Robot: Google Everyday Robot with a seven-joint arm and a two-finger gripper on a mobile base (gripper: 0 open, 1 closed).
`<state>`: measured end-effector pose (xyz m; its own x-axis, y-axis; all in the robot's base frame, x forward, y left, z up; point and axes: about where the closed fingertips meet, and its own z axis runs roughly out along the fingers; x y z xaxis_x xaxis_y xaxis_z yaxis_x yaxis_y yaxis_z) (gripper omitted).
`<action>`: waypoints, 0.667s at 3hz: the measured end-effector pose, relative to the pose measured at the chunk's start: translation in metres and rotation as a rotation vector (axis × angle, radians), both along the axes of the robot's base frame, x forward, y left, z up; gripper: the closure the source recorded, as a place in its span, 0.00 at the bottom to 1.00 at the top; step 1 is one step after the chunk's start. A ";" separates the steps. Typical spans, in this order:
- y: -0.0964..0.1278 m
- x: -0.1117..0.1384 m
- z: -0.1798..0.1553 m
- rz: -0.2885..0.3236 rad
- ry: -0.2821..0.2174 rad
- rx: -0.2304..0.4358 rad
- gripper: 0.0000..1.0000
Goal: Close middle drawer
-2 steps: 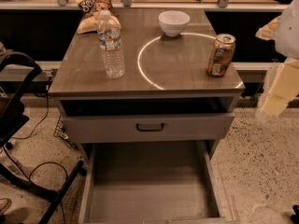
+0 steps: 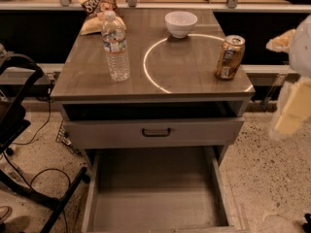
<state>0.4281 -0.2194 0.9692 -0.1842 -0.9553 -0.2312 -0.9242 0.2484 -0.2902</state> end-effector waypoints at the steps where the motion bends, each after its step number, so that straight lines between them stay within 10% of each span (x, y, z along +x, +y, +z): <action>1: -0.012 -0.032 -0.030 0.050 -0.065 0.017 0.00; 2: -0.018 -0.076 -0.075 0.094 -0.161 -0.035 0.00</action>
Offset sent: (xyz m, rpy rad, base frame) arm -0.1428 -0.0373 -0.1945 -0.0504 -0.0679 0.1087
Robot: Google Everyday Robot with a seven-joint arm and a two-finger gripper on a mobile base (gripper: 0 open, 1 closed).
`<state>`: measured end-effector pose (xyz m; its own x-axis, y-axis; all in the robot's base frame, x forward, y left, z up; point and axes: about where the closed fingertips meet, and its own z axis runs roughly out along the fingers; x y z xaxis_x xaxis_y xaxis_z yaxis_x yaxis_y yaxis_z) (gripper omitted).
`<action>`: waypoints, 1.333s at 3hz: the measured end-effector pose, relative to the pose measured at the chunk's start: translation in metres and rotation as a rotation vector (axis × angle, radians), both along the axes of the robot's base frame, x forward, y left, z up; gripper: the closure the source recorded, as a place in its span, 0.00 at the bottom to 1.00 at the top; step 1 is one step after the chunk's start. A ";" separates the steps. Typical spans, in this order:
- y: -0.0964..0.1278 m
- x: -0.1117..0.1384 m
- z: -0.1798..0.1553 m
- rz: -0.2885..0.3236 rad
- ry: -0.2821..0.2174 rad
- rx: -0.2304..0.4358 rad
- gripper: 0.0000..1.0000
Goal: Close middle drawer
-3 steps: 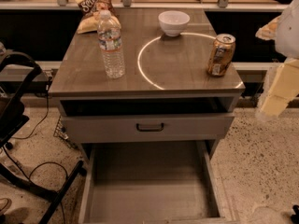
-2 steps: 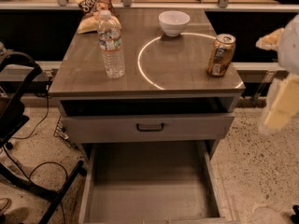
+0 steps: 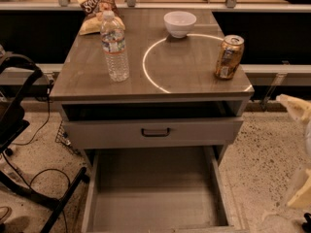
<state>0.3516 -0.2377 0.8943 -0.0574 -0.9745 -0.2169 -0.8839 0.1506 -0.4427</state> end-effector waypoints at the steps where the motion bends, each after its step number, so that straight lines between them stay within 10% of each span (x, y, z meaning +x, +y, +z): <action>1: 0.000 -0.029 -0.054 -0.016 0.032 -0.085 0.00; 2: -0.003 -0.054 -0.099 -0.022 0.111 -0.094 0.00; 4: -0.007 -0.061 -0.132 -0.016 0.114 -0.085 0.00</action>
Offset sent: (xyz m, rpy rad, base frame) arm -0.0293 -0.0002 -0.0543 -0.0845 0.0319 -0.0159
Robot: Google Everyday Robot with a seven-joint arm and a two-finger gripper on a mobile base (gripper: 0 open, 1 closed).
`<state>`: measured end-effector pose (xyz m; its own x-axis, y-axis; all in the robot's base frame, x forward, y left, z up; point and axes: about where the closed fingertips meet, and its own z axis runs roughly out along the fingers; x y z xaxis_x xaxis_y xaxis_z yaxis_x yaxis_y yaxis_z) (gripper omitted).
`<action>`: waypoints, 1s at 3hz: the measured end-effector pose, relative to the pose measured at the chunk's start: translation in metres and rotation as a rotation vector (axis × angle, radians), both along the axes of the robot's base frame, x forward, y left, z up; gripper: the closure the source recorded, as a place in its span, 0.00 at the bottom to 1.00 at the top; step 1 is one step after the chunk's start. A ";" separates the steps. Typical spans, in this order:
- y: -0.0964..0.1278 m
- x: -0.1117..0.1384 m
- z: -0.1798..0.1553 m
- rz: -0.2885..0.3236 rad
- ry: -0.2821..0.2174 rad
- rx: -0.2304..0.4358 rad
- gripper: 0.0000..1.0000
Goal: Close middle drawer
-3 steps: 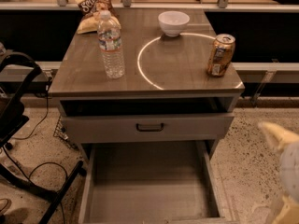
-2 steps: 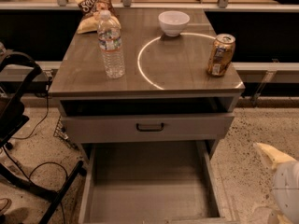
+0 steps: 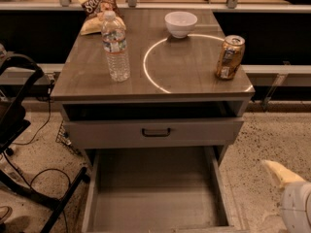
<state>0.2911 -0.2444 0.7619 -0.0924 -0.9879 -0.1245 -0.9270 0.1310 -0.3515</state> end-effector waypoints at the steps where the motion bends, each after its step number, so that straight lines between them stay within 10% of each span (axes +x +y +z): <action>1: -0.030 -0.043 -0.107 0.012 0.056 -0.017 0.03; 3: -0.061 -0.090 -0.223 0.073 0.085 -0.090 0.49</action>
Offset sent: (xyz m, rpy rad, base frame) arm -0.0948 -0.0842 -0.2573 -0.1454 0.0522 0.0653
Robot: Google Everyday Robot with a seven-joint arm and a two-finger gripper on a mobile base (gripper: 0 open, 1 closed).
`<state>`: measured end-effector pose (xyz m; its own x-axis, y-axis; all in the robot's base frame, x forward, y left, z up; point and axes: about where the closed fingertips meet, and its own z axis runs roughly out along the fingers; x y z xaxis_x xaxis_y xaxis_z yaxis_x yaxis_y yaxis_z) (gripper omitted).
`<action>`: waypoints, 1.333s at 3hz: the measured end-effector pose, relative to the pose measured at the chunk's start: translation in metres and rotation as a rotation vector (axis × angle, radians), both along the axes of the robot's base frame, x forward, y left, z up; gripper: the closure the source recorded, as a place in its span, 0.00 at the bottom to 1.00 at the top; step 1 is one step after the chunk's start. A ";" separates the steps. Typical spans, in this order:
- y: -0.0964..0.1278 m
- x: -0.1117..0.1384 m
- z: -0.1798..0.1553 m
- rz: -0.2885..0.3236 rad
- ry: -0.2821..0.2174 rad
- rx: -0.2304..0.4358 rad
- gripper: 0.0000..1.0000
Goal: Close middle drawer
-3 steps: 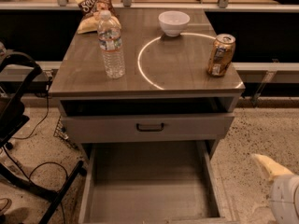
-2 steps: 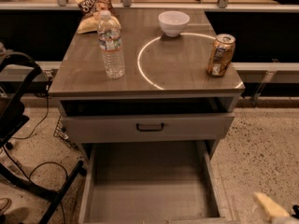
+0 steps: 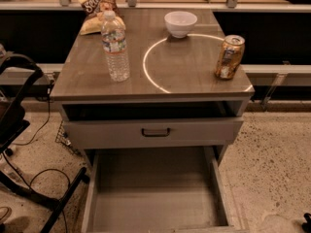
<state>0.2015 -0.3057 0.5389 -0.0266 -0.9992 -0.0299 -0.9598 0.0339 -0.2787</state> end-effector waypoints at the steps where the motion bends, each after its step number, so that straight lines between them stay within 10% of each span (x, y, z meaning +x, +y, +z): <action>1: 0.005 0.007 -0.043 0.051 0.020 0.026 0.80; 2: 0.016 0.025 -0.084 0.077 0.063 0.078 1.00; 4: 0.019 0.028 -0.092 0.081 0.084 0.078 1.00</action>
Offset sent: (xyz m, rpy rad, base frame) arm 0.0612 0.0463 -0.1582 0.1081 0.0766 0.0855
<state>0.2290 -0.2866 0.4474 0.0487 -0.9929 -0.1083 -0.9800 -0.0266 -0.1970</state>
